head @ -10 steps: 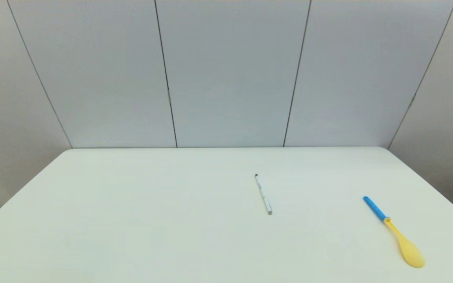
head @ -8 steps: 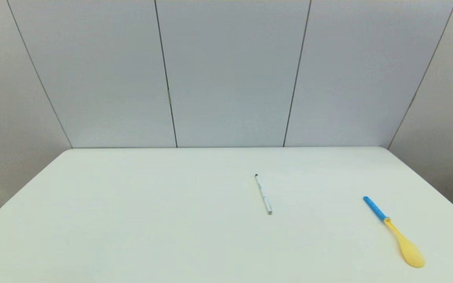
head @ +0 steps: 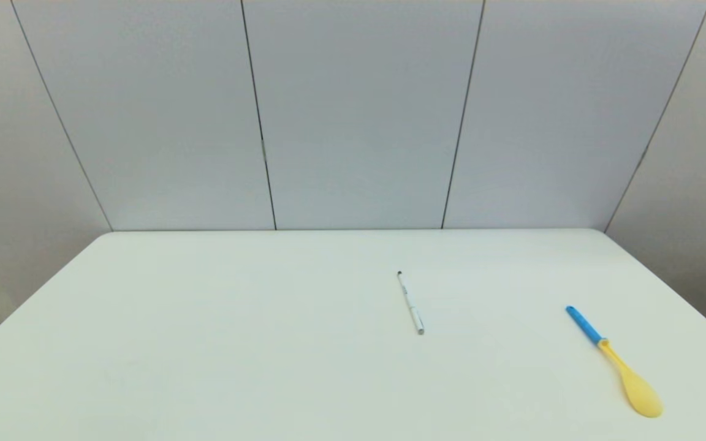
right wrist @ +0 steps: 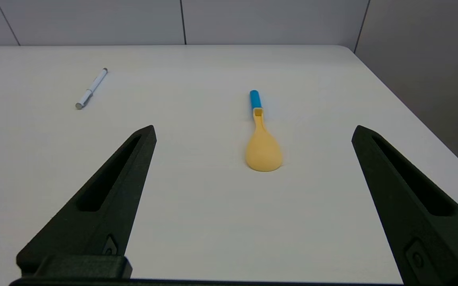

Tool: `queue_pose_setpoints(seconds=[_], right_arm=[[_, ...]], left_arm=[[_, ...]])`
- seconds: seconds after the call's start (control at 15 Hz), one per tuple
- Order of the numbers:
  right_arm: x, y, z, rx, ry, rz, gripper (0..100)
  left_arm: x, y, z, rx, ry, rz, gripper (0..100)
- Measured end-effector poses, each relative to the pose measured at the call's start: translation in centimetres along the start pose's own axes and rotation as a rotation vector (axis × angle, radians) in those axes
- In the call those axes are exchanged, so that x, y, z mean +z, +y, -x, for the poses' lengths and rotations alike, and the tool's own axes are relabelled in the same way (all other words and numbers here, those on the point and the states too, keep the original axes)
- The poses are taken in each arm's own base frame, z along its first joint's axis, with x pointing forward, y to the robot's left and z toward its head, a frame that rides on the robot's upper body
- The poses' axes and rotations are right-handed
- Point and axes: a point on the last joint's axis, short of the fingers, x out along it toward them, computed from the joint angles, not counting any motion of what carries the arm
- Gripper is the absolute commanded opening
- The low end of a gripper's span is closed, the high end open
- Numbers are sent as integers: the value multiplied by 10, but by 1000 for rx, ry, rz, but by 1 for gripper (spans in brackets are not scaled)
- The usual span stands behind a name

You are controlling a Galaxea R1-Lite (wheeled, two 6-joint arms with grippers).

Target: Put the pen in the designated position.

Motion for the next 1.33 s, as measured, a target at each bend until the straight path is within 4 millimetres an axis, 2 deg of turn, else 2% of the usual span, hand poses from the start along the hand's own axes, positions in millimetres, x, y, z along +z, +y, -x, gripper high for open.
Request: queue_pose_setpoints(seconds=[1.33], right_arm=[[0,0,0,1,0,4,100]], left_arm=[[0,0,0,0,0,0,100]])
